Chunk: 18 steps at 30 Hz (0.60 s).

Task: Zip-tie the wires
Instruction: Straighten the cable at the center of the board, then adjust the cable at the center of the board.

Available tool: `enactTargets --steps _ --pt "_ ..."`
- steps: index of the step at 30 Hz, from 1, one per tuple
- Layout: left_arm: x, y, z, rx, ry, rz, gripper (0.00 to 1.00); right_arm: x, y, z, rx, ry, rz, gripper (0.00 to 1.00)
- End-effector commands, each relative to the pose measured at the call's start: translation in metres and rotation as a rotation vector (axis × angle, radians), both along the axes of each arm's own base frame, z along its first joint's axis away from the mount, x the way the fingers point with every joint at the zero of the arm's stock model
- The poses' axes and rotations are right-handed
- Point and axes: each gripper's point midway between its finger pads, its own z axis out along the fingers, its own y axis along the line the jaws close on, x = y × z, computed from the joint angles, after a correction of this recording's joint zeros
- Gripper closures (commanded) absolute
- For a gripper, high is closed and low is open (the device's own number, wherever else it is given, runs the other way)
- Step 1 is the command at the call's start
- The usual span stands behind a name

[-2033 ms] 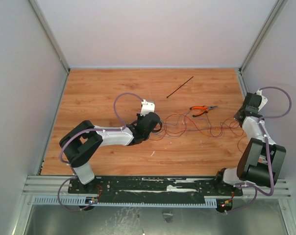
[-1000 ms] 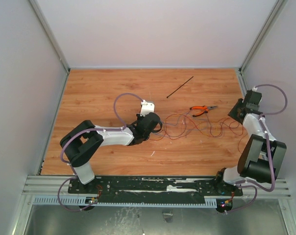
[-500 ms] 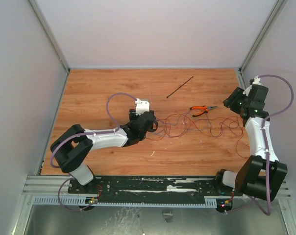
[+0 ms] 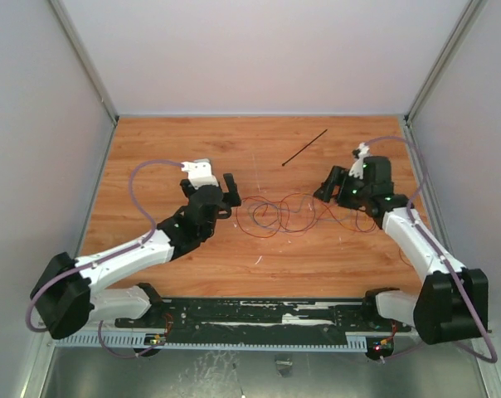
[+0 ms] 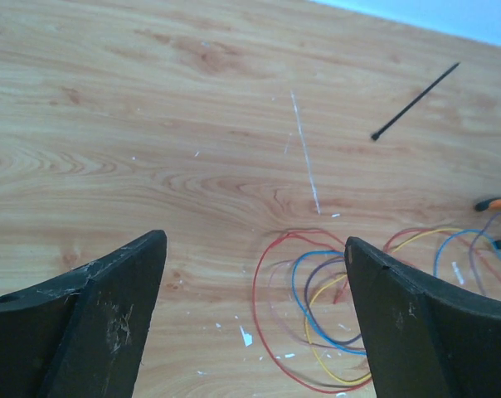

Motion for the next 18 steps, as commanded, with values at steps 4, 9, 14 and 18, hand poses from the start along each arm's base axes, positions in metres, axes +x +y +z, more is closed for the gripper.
enactTargets --steps 4,9,14,18 --pt "-0.010 0.023 0.038 -0.093 -0.086 0.028 0.06 -0.006 0.022 -0.040 -0.031 0.081 -0.014 0.22" --pt "-0.018 0.039 0.061 -0.138 -0.140 0.045 0.06 -0.012 0.023 -0.062 -0.077 0.133 -0.022 0.19" --pt "-0.024 0.048 0.078 -0.177 -0.178 0.047 0.06 -0.015 0.026 -0.086 -0.118 0.179 -0.020 0.18" --pt "-0.029 0.054 0.090 -0.198 -0.207 0.049 0.06 -0.014 0.032 -0.097 -0.139 0.204 -0.008 0.18"
